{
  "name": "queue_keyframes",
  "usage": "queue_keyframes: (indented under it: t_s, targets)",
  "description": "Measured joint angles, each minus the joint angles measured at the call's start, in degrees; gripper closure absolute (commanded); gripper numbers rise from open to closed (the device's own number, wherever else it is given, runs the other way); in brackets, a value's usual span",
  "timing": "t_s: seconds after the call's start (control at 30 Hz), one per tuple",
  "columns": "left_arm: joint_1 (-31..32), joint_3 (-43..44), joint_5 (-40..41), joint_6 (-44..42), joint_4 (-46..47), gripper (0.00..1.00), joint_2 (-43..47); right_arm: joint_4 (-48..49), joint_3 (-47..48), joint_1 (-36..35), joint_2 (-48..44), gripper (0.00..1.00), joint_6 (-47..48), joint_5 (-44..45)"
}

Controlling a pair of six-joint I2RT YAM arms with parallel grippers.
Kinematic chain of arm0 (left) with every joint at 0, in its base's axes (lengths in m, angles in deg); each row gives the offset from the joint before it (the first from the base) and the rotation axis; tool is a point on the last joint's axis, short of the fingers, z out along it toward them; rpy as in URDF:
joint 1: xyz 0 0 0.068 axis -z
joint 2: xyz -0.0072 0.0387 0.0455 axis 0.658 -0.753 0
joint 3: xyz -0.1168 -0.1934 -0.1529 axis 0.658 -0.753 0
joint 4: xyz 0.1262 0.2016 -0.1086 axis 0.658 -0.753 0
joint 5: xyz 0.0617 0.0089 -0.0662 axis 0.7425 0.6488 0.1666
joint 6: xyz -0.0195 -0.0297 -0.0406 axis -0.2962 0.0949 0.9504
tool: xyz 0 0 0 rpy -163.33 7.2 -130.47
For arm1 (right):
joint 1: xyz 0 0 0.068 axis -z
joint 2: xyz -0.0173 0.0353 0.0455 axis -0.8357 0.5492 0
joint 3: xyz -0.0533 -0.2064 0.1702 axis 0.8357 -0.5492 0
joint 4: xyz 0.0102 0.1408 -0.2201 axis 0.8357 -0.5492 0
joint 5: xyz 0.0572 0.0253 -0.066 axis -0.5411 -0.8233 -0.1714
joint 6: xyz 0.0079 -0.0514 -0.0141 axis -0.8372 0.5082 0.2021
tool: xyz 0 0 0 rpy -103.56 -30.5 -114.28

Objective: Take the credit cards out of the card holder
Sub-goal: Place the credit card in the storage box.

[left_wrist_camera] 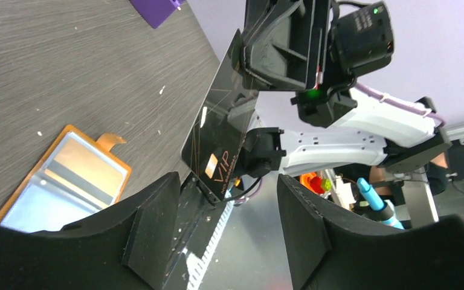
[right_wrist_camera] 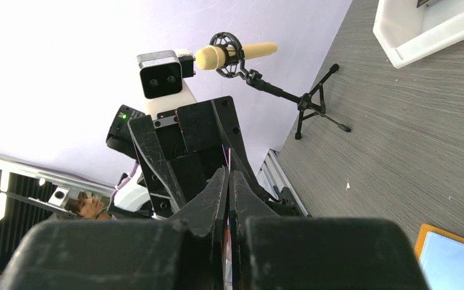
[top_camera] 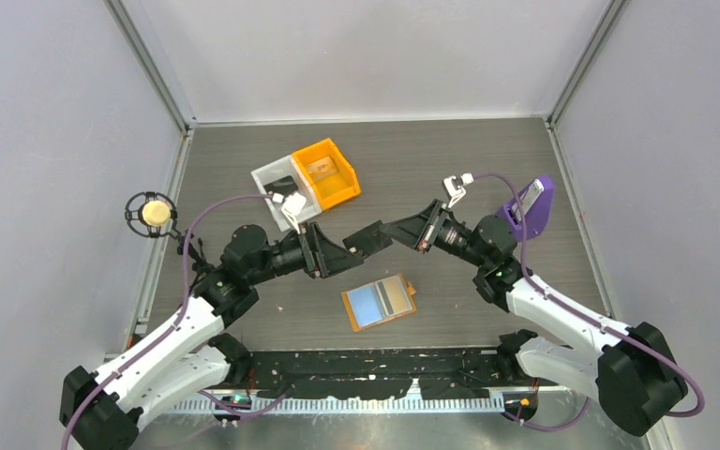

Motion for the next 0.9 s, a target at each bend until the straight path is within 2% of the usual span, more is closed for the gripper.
queue_keyframes:
  t_s: [0.1,0.27,0.43,0.57,0.7,0.77,0.83,0.87,0.9]
  targets:
    - [0.0,-0.5,0.0,1.9,2.6,0.47,-1.0,0.2,-1.8,0.0,-1.4,0.95,-0.7,1.5]
    - [0.0,-1.6,0.7,4.9,5.9,0.68,-1.6,0.4,-3.4,0.0,-3.1,0.95,-1.3,3.1]
    - [0.0,-2.4,1.7,6.9,7.8,0.99,-1.8,0.7,-4.8,0.0,-3.6,0.95,-1.6,4.3]
    - [0.0,-2.6,2.2,7.7,7.8,1.0,-2.3,1.3,-5.6,0.0,-3.7,0.92,-1.7,5.0]
    - [0.0,-2.6,3.0,7.6,7.0,1.0,-2.3,1.7,-6.4,0.0,-3.9,0.78,-1.8,5.1]
    - [0.0,-2.6,3.6,6.9,5.7,1.0,-2.2,1.6,-6.8,0.0,-4.2,0.67,-1.7,5.2]
    - [0.0,-2.1,4.8,5.6,3.0,1.0,-2.0,0.5,-7.1,0.0,-4.9,0.48,-1.3,5.2]
    - [0.0,-1.2,5.4,4.6,1.0,1.0,-1.9,-0.6,-7.2,0.0,-5.6,0.43,-1.0,5.3]
    - [0.0,-0.3,6.2,3.8,-0.7,1.0,-1.9,-1.5,-7.4,0.0,-6.4,0.33,-0.5,5.5]
